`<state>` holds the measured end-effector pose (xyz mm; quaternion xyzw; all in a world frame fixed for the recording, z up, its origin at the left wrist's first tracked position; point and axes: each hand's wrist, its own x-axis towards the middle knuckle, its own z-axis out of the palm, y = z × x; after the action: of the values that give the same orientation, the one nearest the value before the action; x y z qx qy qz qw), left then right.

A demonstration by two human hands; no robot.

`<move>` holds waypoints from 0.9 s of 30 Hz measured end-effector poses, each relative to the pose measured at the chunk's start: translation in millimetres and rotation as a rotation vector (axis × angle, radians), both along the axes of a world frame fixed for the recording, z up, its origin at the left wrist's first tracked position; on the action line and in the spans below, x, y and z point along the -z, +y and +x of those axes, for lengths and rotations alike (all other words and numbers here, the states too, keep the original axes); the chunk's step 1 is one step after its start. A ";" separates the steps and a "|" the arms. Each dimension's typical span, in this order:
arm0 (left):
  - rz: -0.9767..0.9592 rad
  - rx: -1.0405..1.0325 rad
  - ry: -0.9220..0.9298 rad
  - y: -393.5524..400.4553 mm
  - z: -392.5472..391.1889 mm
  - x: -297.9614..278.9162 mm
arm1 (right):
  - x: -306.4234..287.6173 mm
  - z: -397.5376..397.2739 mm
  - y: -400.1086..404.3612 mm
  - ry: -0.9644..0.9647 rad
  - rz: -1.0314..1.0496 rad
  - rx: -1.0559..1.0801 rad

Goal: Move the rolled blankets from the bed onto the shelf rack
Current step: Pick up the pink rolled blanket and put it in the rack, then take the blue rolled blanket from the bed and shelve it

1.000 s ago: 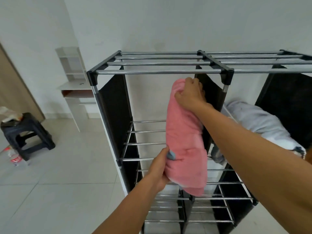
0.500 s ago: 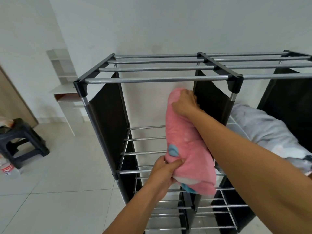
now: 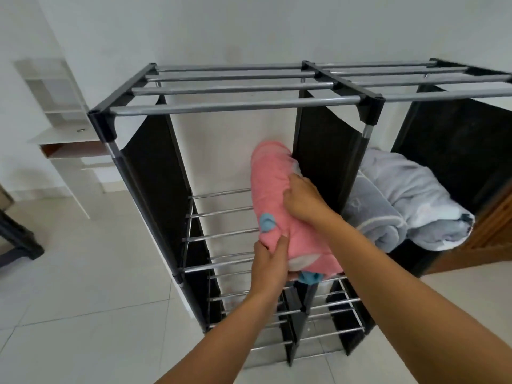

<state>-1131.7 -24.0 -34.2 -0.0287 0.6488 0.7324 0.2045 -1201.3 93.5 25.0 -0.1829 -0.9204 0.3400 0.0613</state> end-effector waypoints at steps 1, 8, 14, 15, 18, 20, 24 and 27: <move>0.025 0.014 0.047 -1.0 12.6 2.8 | -4.1 15.0 -3.5 0.013 0.006 -0.031; -0.111 0.263 -0.086 -5.1 100.4 71.7 | 5.1 181.9 1.3 0.069 -0.037 0.016; -0.407 1.012 -0.011 64.2 152.7 97.7 | 95.7 350.2 57.0 -0.077 -0.217 0.732; -0.432 1.093 0.068 79.4 165.7 95.9 | 112.5 383.2 61.4 -0.088 -0.241 0.837; -0.561 1.312 0.352 116.8 217.9 86.0 | 143.6 478.3 52.3 -0.051 -0.358 1.087; -0.581 1.448 0.474 131.2 267.2 82.1 | 155.9 541.3 32.5 0.011 -0.447 1.222; -0.584 1.751 0.639 134.3 400.4 89.0 | 174.2 677.1 -31.4 0.136 -0.610 1.495; -0.516 2.016 0.621 121.3 510.4 87.0 | 179.4 774.6 -83.6 0.245 -0.674 1.699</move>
<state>-621.3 97.3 -121.1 0.6617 0.5319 0.0443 0.5266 -426.6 9.9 -154.4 -0.7682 -0.3164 0.4476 0.3308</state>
